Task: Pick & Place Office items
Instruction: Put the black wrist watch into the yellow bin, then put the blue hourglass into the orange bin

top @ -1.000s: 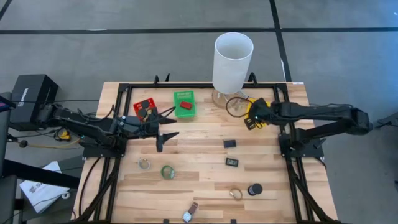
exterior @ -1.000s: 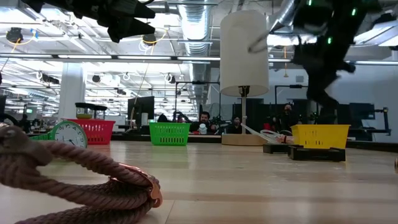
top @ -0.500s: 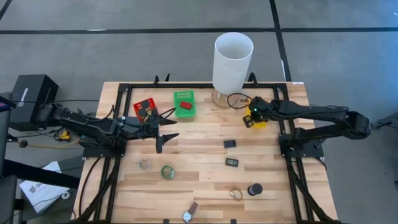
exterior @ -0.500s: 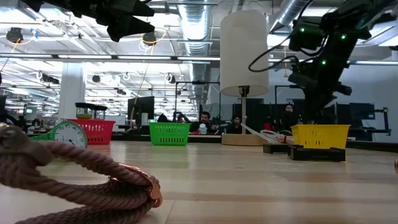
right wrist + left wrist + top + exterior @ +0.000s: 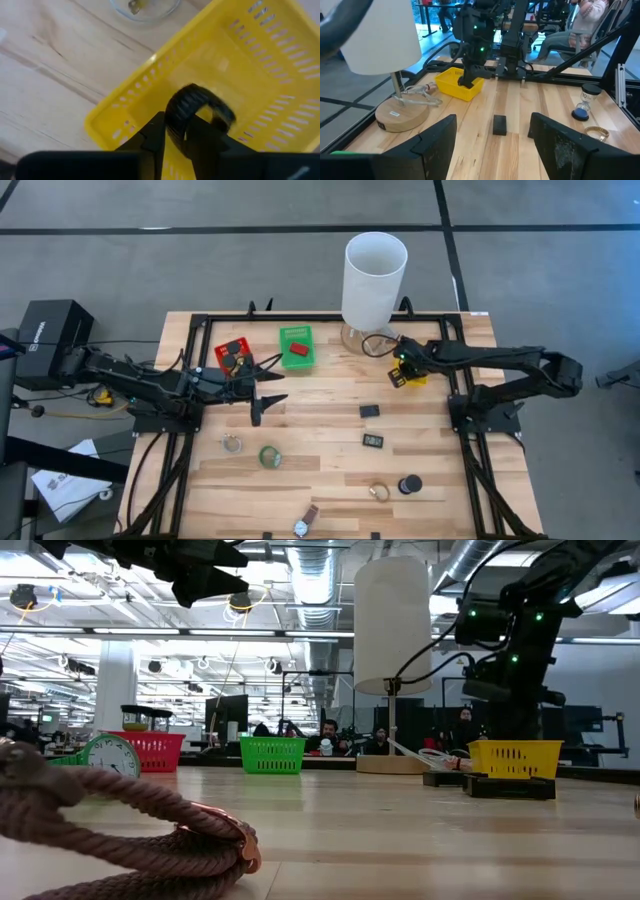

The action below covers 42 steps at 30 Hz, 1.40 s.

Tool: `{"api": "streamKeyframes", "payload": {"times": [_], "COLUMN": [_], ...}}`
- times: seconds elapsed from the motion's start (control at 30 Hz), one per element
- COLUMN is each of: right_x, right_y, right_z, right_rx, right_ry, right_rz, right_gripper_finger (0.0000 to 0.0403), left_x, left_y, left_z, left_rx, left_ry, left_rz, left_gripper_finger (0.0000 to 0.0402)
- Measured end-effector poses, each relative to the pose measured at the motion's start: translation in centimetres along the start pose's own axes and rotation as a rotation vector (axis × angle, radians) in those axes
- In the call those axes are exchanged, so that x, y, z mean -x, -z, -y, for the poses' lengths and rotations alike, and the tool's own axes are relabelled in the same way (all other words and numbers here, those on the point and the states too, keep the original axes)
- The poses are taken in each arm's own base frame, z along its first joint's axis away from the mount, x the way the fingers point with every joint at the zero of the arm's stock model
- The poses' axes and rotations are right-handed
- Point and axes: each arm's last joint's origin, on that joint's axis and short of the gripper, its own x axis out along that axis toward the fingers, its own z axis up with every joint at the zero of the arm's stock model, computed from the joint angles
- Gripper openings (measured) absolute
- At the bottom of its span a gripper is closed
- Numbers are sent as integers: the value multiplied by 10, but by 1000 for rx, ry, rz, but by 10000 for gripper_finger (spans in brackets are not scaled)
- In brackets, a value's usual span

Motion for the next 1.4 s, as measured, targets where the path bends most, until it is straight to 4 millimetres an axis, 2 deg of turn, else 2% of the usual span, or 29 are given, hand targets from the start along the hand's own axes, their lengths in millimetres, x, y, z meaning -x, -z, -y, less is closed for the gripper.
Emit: {"api": "streamKeyframes", "payload": {"times": [0.3,0.53,0.6,0.7,0.8,0.93,1.07,1.23,1.4], "right_x": [7,29,38,54,67,76,77,62,48], "right_y": [-6,-15,-17,-17,-10,2,14,29,30], "right_z": [0,-3,-7,-11,-16,-20,-23,-25,-33], "right_rx": [47,68,87,217,398,489,549,567,569], "right_ry": [5,-6,-39,-111,-250,-445,-540,-609,-702], "right_rz": [-1,-19,18,65,85,122,205,308,541], "right_gripper_finger": [135,178,183,185,181,173,165,158,155], "left_x": [0,0,0,0,0,0,-1,-5,-18], "left_y": [0,0,0,0,0,0,1,3,4], "left_z": [0,0,0,0,0,2,6,16,32], "left_rx": [0,0,3,29,61,86,106,131,148], "left_ry": [0,0,0,0,7,78,167,270,319], "left_rz": [0,0,0,0,-1,-10,-26,-26,43], "left_gripper_finger": [250,250,250,250,250,250,250,250,250]}}
